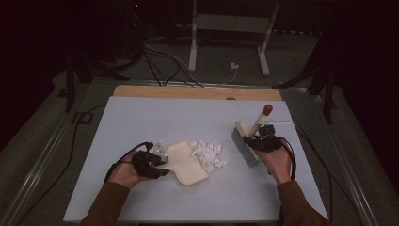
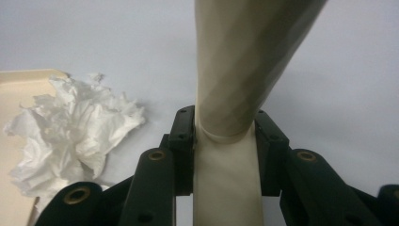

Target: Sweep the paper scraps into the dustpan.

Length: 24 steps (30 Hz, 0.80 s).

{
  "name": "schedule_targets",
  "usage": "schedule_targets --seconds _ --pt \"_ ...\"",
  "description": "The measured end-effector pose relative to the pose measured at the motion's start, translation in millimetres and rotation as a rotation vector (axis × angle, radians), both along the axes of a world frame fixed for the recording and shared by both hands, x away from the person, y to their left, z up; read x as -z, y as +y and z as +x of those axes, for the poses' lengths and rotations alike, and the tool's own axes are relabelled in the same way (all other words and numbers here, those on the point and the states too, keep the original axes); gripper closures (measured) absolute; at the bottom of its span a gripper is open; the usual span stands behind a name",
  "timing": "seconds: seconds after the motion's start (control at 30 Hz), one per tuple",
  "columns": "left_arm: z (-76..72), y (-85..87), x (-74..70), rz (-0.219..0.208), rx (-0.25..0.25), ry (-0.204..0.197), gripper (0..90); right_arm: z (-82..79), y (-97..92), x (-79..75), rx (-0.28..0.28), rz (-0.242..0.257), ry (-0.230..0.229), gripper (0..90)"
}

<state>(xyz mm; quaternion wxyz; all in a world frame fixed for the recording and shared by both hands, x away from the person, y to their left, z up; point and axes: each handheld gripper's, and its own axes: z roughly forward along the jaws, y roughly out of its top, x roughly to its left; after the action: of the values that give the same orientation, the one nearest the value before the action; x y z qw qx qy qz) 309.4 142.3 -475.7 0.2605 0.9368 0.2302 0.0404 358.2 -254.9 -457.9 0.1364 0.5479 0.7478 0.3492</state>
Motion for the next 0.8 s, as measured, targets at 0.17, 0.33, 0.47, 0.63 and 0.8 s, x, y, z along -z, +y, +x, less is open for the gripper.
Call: schedule_targets --seconds 0.17,0.33,0.47,0.63,0.8 --pt "0.4 -0.8 0.2 -0.003 -0.002 0.001 66.6 -1.5 9.1 0.2 -0.003 -0.006 -0.006 67.0" --pt "0.8 -1.5 0.5 0.003 0.001 0.0 66.6 -2.7 16.3 0.0 -0.002 -0.01 -0.007 67.1" --pt "0.5 -2.1 0.6 0.002 -0.001 -0.001 66.6 -3.4 23.6 -0.4 -0.006 -0.023 -0.009 67.1" --pt "0.3 -2.8 0.7 0.004 -0.001 -0.001 66.6 -4.6 37.6 -1.6 -0.023 -0.054 -0.013 67.1" --pt "0.3 -3.3 0.8 0.002 -0.004 -0.002 66.6 -5.6 53.6 -2.8 -0.041 -0.088 -0.019 67.1"
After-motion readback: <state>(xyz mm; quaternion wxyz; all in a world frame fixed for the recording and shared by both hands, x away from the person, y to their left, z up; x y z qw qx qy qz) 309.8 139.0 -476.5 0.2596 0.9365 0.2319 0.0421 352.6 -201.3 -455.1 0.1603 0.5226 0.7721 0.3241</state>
